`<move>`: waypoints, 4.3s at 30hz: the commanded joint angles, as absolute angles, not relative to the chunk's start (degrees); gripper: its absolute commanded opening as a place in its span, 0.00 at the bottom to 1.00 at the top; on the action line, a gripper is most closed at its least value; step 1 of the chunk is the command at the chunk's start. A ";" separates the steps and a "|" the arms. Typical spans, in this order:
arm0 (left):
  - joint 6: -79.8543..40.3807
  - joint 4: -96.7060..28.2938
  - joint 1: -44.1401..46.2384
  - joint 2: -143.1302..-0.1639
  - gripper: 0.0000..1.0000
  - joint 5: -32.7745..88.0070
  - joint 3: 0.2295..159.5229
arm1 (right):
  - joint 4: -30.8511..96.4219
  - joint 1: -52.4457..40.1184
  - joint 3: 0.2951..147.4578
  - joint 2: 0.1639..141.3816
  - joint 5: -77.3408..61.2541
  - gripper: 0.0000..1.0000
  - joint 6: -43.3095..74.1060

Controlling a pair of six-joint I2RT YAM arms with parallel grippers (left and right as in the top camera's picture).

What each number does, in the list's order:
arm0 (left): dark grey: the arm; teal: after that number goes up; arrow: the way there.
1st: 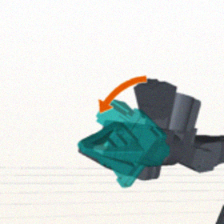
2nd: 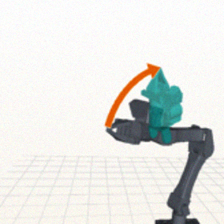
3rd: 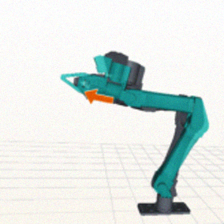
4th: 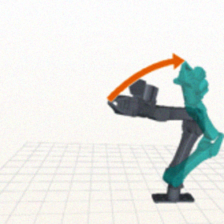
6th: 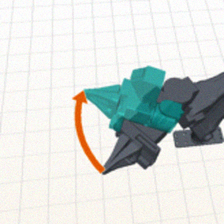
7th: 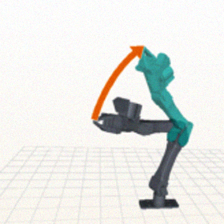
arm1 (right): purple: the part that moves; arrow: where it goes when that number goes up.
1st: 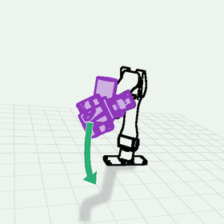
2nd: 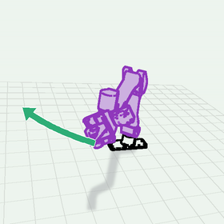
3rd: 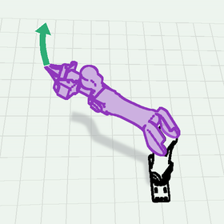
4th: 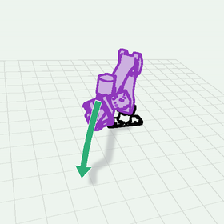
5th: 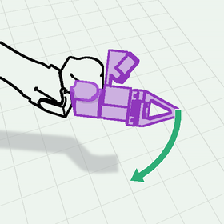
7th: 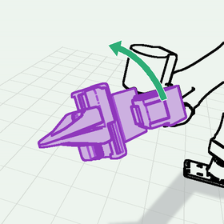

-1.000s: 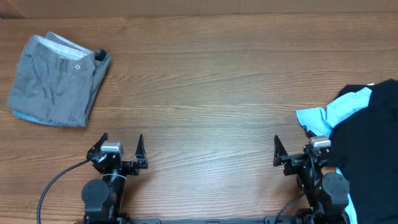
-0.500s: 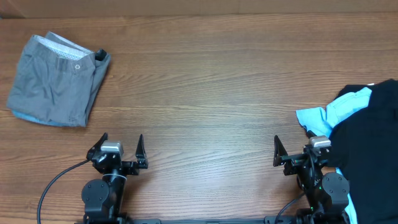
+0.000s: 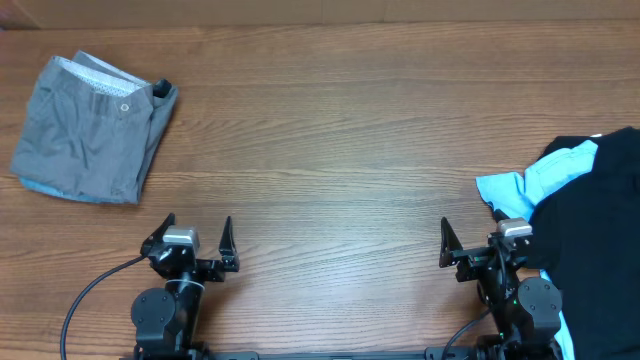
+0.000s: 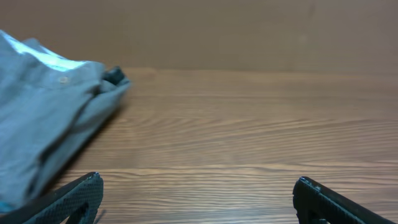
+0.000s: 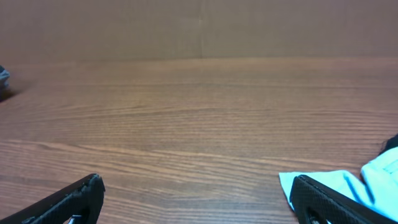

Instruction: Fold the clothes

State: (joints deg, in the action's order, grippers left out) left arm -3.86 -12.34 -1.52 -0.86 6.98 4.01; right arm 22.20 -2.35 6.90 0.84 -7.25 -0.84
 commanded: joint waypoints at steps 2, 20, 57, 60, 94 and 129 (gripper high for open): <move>-13.69 -11.60 -1.80 -0.36 1.00 16.14 3.70 | 21.12 -2.61 6.59 0.19 -11.22 1.00 0.08; -11.11 -18.41 -1.80 -7.79 1.00 21.82 24.88 | 13.82 -2.61 18.35 5.61 -24.56 1.00 15.25; -4.23 -80.73 -1.80 -79.75 1.00 18.90 94.19 | 59.96 21.10 78.98 86.35 10.85 1.00 28.84; -4.23 -80.29 -1.80 -79.75 1.00 18.92 94.19 | 60.62 23.42 78.91 89.80 10.92 1.00 29.36; -4.25 -80.77 -1.80 -79.75 1.00 19.07 94.19 | 58.02 23.86 78.65 100.90 -3.88 0.07 28.73; -4.23 -80.97 -1.80 -79.77 1.00 15.11 94.78 | 43.31 -28.73 78.83 94.83 4.21 0.51 33.01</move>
State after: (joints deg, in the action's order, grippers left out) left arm -5.52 -81.21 -1.54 -79.90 14.94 93.17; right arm 42.70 -36.67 77.21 95.66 0.89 29.69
